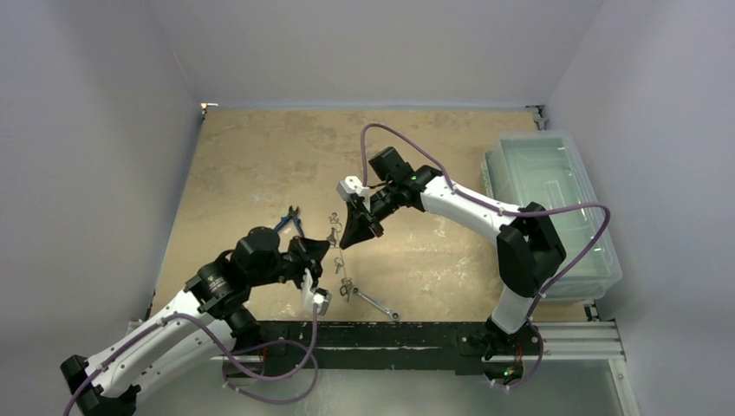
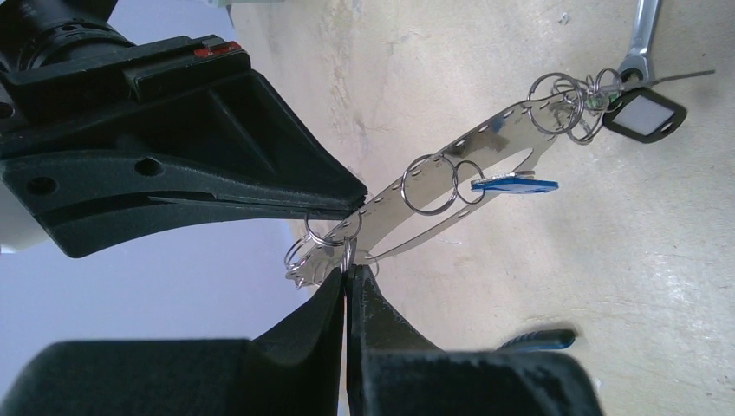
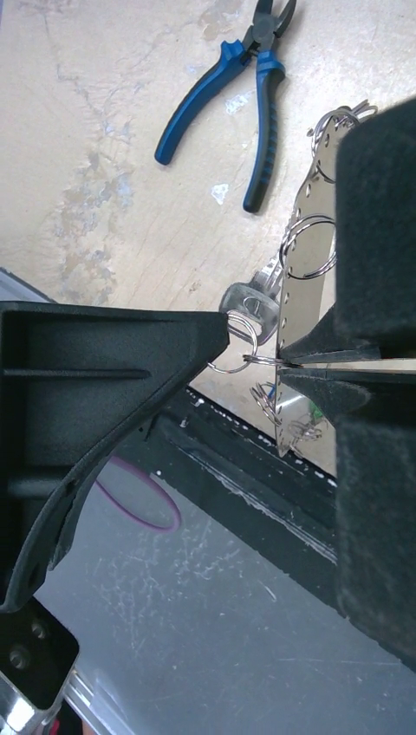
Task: Remove the keys from the keyring
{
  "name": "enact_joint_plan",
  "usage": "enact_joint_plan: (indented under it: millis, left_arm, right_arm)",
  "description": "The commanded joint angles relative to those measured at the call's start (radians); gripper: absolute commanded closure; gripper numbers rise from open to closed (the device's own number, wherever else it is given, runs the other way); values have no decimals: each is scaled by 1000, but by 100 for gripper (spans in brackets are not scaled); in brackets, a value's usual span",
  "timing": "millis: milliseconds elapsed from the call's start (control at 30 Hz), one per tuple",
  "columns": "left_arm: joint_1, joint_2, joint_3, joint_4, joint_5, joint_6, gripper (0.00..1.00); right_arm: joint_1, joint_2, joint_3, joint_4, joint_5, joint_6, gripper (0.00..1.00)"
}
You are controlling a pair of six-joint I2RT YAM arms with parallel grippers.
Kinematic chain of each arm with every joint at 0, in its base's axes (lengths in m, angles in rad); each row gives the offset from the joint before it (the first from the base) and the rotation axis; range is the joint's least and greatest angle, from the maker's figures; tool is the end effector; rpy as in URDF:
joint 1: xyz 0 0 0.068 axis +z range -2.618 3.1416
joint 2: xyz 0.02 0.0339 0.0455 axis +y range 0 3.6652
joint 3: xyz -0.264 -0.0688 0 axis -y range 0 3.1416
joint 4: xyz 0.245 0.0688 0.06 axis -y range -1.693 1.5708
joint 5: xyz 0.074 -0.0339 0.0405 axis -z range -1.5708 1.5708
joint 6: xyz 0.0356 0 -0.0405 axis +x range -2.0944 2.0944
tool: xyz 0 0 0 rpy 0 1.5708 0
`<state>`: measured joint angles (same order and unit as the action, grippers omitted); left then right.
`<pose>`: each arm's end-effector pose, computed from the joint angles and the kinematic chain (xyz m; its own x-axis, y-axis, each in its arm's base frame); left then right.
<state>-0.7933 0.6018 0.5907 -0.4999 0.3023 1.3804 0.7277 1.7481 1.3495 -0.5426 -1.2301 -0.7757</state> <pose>0.0922 -0.1088 0.2674 0.7820 0.5418 -0.3080 0.5001 -0.2505 0.8289 0.2511 0.2686 0.2641 0.0149 -0.3001 -0.9538 -0.8771 -0.4619 0.1316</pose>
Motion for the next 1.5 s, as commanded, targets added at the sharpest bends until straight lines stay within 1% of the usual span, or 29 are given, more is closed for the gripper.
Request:
enact_joint_plan:
  millis: [0,133,300,367,467,633,900,1367,1467]
  left_arm:
    - [7,-39,-41,8,-48,37,100]
    - [7,-104,-96,46,-37,67,100]
    - [7,-107,-108,58,-38,43,100]
    - [7,-116,-112,25,-20,91,100]
    - [7,-154,-145,36,4,119,100]
    - [7,-117,-127,57,-18,79,100]
    - [7,-103,-154,121,9,88,100]
    - [8,-132,-176,55,35,175,100]
    - [7,-120,-178,87,18,134,100]
  right_arm:
    - [-11,5,48,-50,-90,4,100]
    - [-11,4,53,-55,-100,9,100]
    - [-11,1,59,-65,-107,12,100]
    - [-12,2,65,-63,-111,22,100]
    - [-12,5,80,-75,-113,23,100]
    - [-9,7,89,-100,-114,3,100]
    - [-3,8,89,-100,-114,6,100]
    - [-3,24,124,-115,-121,4,100]
    - [-1,24,126,-122,-119,-2,100]
